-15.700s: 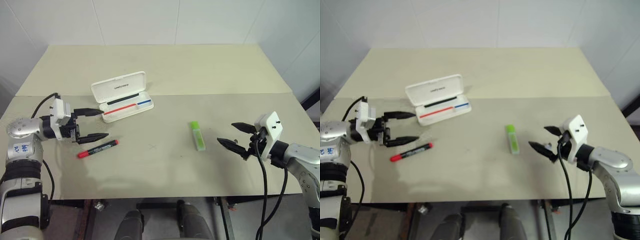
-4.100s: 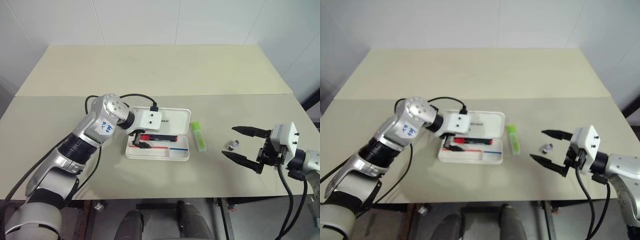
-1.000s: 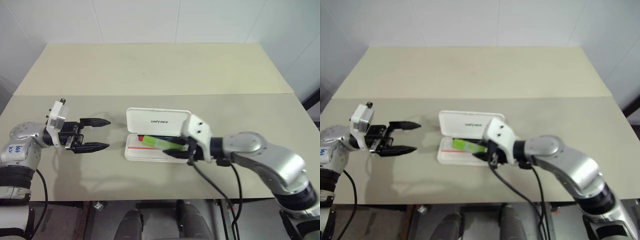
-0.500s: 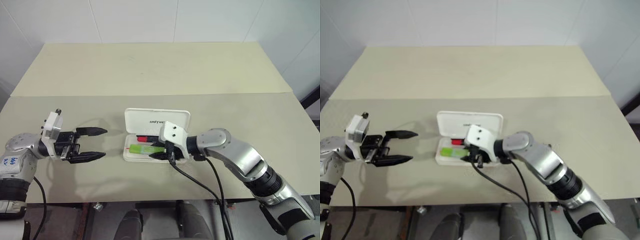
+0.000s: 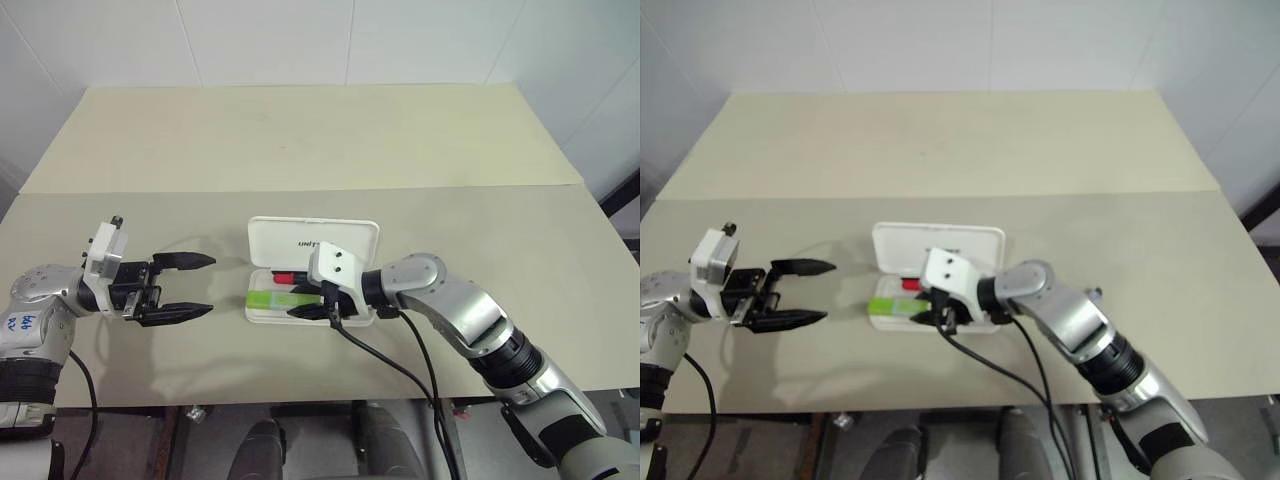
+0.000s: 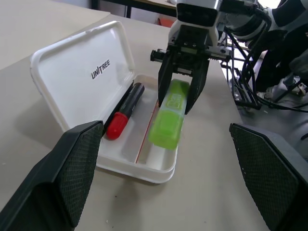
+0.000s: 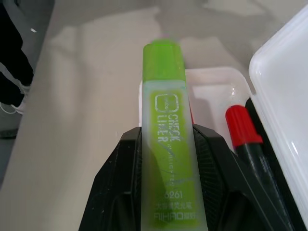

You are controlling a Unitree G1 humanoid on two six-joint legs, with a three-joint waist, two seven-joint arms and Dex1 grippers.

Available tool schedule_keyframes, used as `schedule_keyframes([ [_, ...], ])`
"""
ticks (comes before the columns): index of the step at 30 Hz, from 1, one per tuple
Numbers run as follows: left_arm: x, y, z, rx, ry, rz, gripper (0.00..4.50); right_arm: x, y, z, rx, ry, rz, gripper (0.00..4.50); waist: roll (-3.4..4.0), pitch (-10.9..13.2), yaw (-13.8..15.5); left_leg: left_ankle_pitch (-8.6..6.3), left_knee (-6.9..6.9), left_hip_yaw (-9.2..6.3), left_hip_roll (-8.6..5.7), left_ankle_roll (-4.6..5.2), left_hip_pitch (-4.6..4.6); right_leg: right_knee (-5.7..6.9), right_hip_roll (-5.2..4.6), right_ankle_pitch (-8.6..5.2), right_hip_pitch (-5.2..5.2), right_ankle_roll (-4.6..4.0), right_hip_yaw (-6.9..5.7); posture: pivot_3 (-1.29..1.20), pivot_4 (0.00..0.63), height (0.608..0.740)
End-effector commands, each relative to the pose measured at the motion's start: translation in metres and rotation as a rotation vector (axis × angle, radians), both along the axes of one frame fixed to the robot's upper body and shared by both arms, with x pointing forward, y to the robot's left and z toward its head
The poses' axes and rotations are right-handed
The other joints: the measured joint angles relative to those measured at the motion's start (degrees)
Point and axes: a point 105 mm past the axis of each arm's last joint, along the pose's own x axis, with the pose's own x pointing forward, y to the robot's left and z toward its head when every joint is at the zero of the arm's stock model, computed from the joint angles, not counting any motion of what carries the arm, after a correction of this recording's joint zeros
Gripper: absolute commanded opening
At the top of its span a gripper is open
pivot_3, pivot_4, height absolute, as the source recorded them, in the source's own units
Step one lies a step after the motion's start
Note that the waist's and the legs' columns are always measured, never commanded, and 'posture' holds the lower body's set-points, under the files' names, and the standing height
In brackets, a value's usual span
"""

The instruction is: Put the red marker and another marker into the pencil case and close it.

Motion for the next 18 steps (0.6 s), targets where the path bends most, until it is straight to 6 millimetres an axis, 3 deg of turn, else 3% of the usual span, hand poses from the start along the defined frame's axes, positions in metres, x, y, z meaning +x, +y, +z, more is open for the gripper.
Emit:
schedule_keyframes([
  [1, -0.009, -0.002, 0.007, 0.006, -0.026, -0.092, 4.50, 0.000, 0.006, 0.009, 0.019, -0.043, 0.027, 1.13, 0.00, 0.0, 0.0, 0.00, 0.00, 0.00, 0.00, 0.00, 0.00, 0.00, 0.00, 0.00, 0.00, 0.00, 0.00, 0.00, 0.150, 0.740],
  [17, -0.006, -0.005, 0.006, 0.011, -0.035, -0.089, 4.50, -0.008, 0.005, -0.007, 0.002, 0.019, 0.029, 1.13, 0.00, 0.0, 0.0, 0.00, -0.02, 0.00, 0.00, -0.01, 0.00, 0.01, 0.00, 0.00, -0.02, 0.00, 0.00, 0.00, 0.150, 0.740],
  [18, -0.006, -0.005, 0.006, 0.011, -0.035, -0.087, 4.50, -0.008, 0.004, -0.009, 0.000, 0.023, 0.026, 1.48, 0.00, 0.0, 0.0, 0.00, -0.02, 0.00, 0.00, -0.01, 0.00, 0.01, 0.00, 0.00, -0.02, 0.00, 0.00, 0.00, 0.150, 0.740],
])
